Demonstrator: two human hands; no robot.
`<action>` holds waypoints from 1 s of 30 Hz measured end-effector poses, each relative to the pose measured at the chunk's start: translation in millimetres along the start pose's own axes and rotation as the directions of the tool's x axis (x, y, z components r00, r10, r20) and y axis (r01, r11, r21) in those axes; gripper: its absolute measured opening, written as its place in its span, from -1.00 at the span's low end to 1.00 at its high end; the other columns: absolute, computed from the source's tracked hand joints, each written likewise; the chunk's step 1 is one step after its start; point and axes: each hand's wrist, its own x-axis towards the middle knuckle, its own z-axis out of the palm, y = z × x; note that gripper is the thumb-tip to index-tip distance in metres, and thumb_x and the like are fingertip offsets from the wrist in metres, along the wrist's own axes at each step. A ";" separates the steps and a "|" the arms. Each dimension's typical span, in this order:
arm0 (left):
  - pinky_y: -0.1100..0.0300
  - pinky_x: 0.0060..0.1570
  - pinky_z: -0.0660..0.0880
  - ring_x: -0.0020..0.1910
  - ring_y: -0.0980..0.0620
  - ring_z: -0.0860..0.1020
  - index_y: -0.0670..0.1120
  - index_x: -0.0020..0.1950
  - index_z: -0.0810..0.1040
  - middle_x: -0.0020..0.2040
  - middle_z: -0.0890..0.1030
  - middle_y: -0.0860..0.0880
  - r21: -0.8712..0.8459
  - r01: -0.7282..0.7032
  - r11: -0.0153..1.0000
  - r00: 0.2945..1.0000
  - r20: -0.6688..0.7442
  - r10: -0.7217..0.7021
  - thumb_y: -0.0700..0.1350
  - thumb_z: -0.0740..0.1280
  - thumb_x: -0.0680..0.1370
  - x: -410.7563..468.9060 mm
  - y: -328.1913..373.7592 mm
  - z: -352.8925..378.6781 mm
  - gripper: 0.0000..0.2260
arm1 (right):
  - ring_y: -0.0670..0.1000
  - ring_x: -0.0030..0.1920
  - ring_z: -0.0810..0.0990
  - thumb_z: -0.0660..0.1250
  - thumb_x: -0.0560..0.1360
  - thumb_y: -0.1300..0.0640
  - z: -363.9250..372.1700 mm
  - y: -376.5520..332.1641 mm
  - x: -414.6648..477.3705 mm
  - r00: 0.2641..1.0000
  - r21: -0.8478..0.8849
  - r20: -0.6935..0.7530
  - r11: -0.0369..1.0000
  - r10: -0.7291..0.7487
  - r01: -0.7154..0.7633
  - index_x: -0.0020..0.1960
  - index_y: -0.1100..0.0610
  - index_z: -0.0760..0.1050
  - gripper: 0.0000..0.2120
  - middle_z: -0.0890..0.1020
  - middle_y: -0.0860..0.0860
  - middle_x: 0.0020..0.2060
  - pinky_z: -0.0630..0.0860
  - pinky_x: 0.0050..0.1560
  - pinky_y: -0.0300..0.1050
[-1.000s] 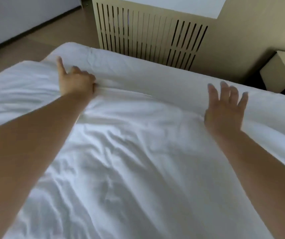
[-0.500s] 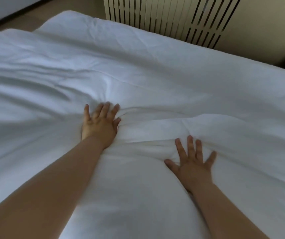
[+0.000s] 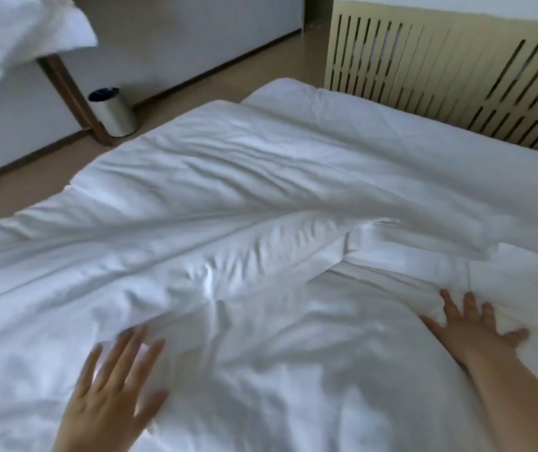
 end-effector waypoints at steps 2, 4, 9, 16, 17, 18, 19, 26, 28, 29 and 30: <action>0.15 0.44 -0.14 0.50 0.18 -0.11 0.08 0.52 -0.07 0.54 -0.08 0.08 0.000 0.119 0.993 0.993 -0.018 -0.119 0.22 -0.16 0.58 -24.0 -16.3 -19.7 -0.47 | 0.06 0.50 -0.21 -0.13 0.53 -0.31 2.3 -4.7 -22.2 1.000 0.015 0.006 1.000 0.020 -0.020 0.48 -0.08 -0.33 -0.33 -0.23 -0.01 0.50 -0.08 0.38 0.35; 0.16 0.43 -0.24 0.50 0.15 -0.13 0.07 0.51 -0.05 0.53 0.01 -0.04 -0.003 0.243 0.970 0.969 -0.051 -0.242 0.28 -0.04 0.54 -40.9 -36.1 -28.6 -0.40 | 0.06 0.51 -0.16 -0.06 0.57 -0.21 5.3 -13.8 -49.1 0.998 0.065 -0.063 0.998 0.020 -0.016 0.50 -0.05 -0.28 -0.38 -0.18 0.01 0.51 -0.08 0.41 0.32; -0.07 0.37 -0.06 0.43 -0.12 0.17 -0.07 0.47 0.20 0.46 0.23 -0.17 0.000 0.604 0.797 0.792 0.104 -0.601 -0.07 0.60 0.17 -42.5 -94.4 -29.5 -0.05 | 0.26 0.32 0.34 0.26 0.42 0.10 19.1 -77.8 -123.9 0.636 0.031 -0.713 0.893 -0.296 0.449 0.45 0.10 0.15 -0.37 0.28 0.27 0.38 0.21 0.14 0.52; 0.12 -0.06 0.33 -0.07 -0.11 0.62 -0.13 0.16 0.39 -0.09 0.67 -0.19 -0.046 0.332 0.942 0.918 0.247 -0.311 -0.01 0.63 -0.21 -27.1 -212.4 0.5 -0.03 | 0.04 0.51 -0.14 0.61 -0.22 -0.11 32.3 -275.9 -152.5 0.435 -0.422 -0.508 0.655 -0.744 0.627 0.43 -0.05 0.07 0.30 0.10 0.12 0.47 -0.16 0.37 0.24; 0.16 -0.10 0.31 -0.07 -0.01 0.56 -0.08 0.12 0.38 -0.15 0.69 -0.14 -0.050 0.269 0.962 0.936 0.251 -0.248 0.10 0.57 -0.12 -27.8 -229.5 -2.7 -0.13 | 0.07 0.50 -0.06 0.62 -0.24 -0.07 31.4 -295.9 -150.5 0.466 -0.414 -0.491 0.668 -0.736 0.619 0.39 -0.01 0.15 0.26 0.26 0.14 0.40 -0.18 0.38 0.22; 0.20 -0.15 0.36 -0.12 0.06 0.52 -0.02 0.08 0.38 -0.22 0.69 -0.08 -0.067 0.232 0.970 0.943 0.261 -0.208 0.19 0.48 -0.04 -26.1 -246.8 -10.8 -0.25 | 0.11 0.44 0.12 0.63 -0.26 0.00 27.1 -311.6 -150.1 0.497 -0.394 -0.492 0.692 -0.715 0.605 0.32 0.02 0.25 0.18 0.44 0.15 0.27 -0.12 0.37 0.22; 0.24 -0.27 0.43 -0.22 0.09 0.55 0.01 0.03 0.37 -0.30 0.68 -0.02 -0.095 0.213 0.972 0.943 0.280 -0.179 0.24 0.45 -0.03 -21.0 -268.1 -18.5 -0.29 | 0.11 0.30 0.33 0.63 -0.29 0.11 23.0 -323.8 -149.7 0.510 -0.378 -0.509 0.713 -0.693 0.591 0.22 0.04 0.33 0.09 0.59 0.14 0.10 -0.01 0.32 0.22; 0.16 -0.21 0.46 -0.15 -0.14 0.63 0.01 0.21 0.53 -0.01 0.66 -0.12 0.172 0.091 0.981 0.994 0.041 -0.099 -0.01 0.17 0.51 176.1 -374.3 -157.8 -0.69 | 0.04 -0.44 0.64 0.62 -0.27 0.36 -80.3 -388.6 -159.7 0.411 -0.371 -0.658 0.747 -0.631 0.551 -0.19 0.22 0.65 -0.37 0.66 0.07 -0.40 0.04 0.35 0.00; 0.22 -0.21 0.37 -0.02 -0.09 0.56 0.00 0.19 0.46 0.03 0.60 -0.07 0.414 0.044 0.909 0.999 0.003 -0.049 -0.07 0.22 0.53 269.7 -385.5 -198.2 -0.76 | 0.11 -0.42 0.64 0.61 -0.06 0.38 -130.4 -410.0 -150.7 0.343 -0.365 -0.766 0.807 -0.544 0.465 -0.14 0.27 0.64 -0.51 0.66 0.15 -0.37 0.14 0.24 0.06; 0.18 -0.14 0.41 0.01 -0.10 0.53 -0.03 0.17 0.45 0.00 0.58 -0.07 0.535 0.019 0.845 0.998 -0.063 0.017 -0.10 0.30 0.48 308.5 -381.2 -215.6 -0.73 | 0.16 -0.33 0.66 0.57 0.10 0.38 -155.3 -418.4 -143.9 0.358 -0.301 -0.815 0.861 -0.455 0.410 -0.07 0.28 0.62 -0.60 0.67 0.20 -0.29 0.13 0.27 0.09; 0.04 0.05 0.45 0.07 -0.12 0.49 -0.04 0.21 0.43 0.03 0.56 -0.11 0.608 0.041 0.793 0.991 -0.128 0.047 -0.14 0.39 0.40 341.5 -375.3 -226.6 -0.62 | 0.20 -0.15 0.65 0.47 0.28 0.36 -177.7 -425.0 -137.3 0.413 -0.210 -0.840 0.914 -0.350 0.348 0.06 0.28 0.58 -0.65 0.67 0.23 -0.14 0.07 0.34 0.13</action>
